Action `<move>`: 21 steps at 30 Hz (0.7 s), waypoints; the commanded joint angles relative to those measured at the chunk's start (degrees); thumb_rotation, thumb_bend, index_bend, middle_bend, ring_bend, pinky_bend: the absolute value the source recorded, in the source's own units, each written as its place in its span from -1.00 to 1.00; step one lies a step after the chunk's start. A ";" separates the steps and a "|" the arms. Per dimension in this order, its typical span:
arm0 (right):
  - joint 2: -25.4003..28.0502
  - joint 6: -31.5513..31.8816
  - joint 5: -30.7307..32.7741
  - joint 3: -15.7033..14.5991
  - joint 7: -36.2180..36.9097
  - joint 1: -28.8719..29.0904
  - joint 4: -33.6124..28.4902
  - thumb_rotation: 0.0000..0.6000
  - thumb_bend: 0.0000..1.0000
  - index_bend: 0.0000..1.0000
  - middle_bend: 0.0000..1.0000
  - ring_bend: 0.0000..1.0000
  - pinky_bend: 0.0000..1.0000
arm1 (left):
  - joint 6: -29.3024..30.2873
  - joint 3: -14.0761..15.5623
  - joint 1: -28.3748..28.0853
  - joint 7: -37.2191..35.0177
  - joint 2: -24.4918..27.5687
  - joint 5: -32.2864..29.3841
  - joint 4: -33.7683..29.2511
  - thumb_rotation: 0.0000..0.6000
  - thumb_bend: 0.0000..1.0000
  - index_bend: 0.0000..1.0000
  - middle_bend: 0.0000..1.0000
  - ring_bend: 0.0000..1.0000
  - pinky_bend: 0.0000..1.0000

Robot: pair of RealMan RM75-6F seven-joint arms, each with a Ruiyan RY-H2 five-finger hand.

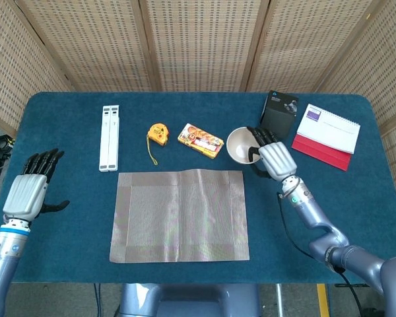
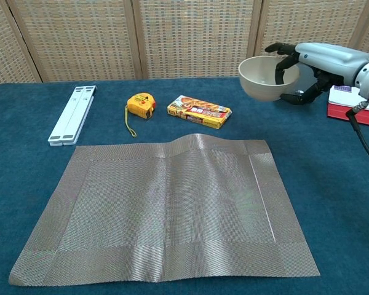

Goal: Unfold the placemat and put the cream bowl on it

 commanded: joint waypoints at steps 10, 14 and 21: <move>3.67 -9.61 -4.52 -1.22 -10.22 8.52 -21.80 1.00 0.22 0.41 -1.00 -1.00 -1.00 | -0.84 -0.22 -0.12 -1.00 0.43 -0.15 0.21 1.00 -1.00 -1.00 -1.00 -1.00 -1.00; 0.04 -12.53 -2.66 0.32 -12.75 11.39 -21.84 1.00 0.19 0.41 -1.00 -1.00 -1.00 | -1.23 -0.39 -0.15 -1.60 0.62 -0.51 0.57 1.00 -1.00 -1.00 -1.00 -1.00 -1.00; -2.93 -15.51 -1.23 -0.16 -16.47 13.72 -21.04 1.00 0.17 0.40 -1.00 -1.00 -1.00 | -1.65 -0.39 -0.12 -2.38 0.93 -0.47 0.77 1.00 -1.00 -1.00 -1.00 -1.00 -1.00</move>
